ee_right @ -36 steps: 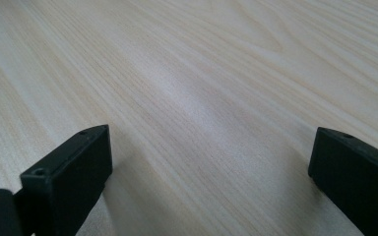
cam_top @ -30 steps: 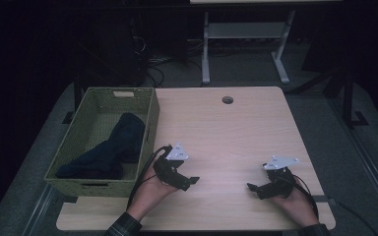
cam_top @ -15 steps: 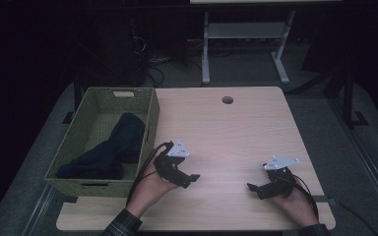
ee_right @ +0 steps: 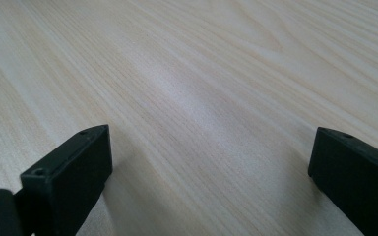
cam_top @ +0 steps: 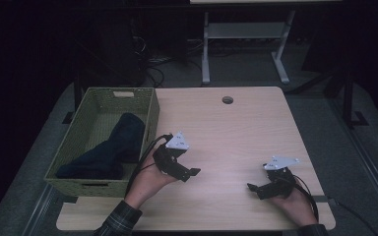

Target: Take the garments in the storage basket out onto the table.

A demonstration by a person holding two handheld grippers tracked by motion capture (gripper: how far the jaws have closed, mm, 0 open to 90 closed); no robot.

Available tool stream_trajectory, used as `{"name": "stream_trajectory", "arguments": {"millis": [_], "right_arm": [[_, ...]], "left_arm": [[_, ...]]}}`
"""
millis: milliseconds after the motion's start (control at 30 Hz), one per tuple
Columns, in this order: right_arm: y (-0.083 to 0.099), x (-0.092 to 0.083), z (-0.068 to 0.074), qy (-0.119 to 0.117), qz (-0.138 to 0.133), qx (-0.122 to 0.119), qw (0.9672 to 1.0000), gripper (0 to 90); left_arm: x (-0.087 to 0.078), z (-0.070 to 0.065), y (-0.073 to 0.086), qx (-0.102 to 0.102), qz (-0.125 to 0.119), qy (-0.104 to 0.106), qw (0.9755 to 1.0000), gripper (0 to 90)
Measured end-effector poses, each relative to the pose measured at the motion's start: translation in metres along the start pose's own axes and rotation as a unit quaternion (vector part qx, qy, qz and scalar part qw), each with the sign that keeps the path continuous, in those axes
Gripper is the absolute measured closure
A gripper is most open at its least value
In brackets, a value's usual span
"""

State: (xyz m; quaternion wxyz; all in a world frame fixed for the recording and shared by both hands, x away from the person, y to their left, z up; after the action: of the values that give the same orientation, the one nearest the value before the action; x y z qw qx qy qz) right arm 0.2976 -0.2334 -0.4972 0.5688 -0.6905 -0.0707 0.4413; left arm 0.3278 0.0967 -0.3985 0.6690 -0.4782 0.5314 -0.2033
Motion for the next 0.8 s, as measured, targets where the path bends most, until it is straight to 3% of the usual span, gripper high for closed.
{"name": "stream_trajectory", "arguments": {"millis": [467, 800], "right_arm": [[0.000, 0.000, 0.000, 0.000, 0.000, -0.001, 1.0000, 2.4], [0.000, 0.000, 0.000, 0.000, 0.001, -0.001, 1.0000, 2.4]], "left_arm": [[-0.010, 0.013, -0.015, -0.006, 0.006, 0.005, 1.0000, 14.3], [-0.016, 0.022, -0.020, -0.011, 0.037, 0.012, 0.9992, 16.7]]}}
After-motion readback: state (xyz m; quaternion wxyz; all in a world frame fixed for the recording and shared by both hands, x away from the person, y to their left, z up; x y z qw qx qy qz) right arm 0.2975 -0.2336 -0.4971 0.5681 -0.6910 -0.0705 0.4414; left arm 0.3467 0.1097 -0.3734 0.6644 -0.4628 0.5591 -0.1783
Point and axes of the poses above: each handheld gripper's, and its own axes: x roughly forward along the jaws, y roughly out of its underside, z roughly to its left, the point moved 2 cm from there along x, roughly forward along the jaws, and after that the axes turned 13 degrees about -z, right-handed, at the moved point
